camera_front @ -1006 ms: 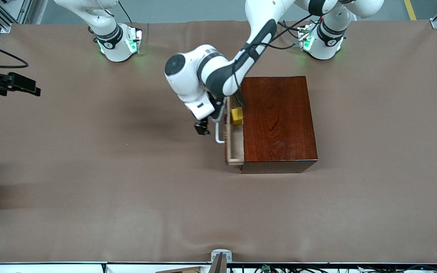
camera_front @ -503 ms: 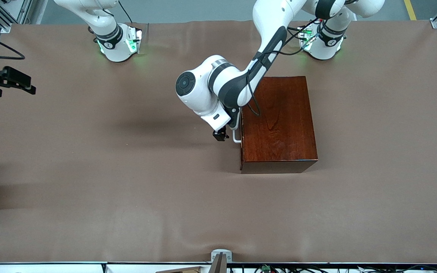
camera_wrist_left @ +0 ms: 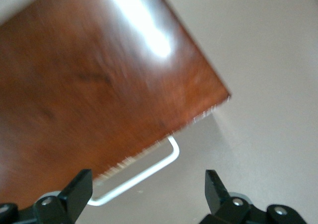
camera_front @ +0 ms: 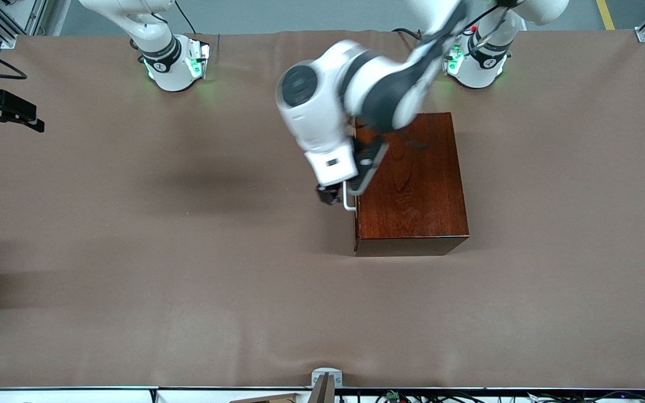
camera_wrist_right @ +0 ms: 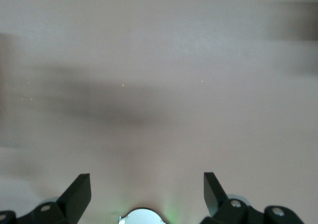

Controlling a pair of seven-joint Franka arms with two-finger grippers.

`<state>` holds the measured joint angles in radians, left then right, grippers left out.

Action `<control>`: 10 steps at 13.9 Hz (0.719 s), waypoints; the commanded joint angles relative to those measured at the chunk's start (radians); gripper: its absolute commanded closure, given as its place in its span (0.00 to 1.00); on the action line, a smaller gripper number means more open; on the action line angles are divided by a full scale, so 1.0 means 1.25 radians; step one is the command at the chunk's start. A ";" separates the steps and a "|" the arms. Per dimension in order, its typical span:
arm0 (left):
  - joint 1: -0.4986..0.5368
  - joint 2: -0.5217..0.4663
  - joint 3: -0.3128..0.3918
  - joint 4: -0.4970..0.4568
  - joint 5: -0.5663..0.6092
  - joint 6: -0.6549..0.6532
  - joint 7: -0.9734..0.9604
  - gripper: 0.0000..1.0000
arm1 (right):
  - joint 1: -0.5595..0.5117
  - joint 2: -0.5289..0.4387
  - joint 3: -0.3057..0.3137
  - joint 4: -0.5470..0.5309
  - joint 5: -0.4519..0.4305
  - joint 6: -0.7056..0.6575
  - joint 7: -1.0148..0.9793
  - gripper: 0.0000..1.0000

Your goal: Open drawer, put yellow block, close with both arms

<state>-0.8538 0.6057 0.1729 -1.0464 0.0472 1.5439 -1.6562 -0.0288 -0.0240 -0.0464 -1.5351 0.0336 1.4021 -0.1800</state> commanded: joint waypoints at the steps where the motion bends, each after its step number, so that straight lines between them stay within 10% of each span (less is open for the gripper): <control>1: 0.079 -0.126 -0.017 -0.037 -0.045 -0.093 0.193 0.00 | 0.018 -0.019 -0.006 0.007 -0.010 0.004 -0.007 0.00; 10: 0.274 -0.323 -0.014 -0.176 0.005 -0.194 0.748 0.00 | 0.011 -0.016 -0.007 0.014 -0.012 -0.004 -0.052 0.00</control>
<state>-0.5521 0.2928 0.1682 -1.1809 0.0328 1.3005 -0.8184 -0.0208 -0.0304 -0.0510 -1.5124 0.0328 1.4045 -0.2294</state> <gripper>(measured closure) 0.000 0.000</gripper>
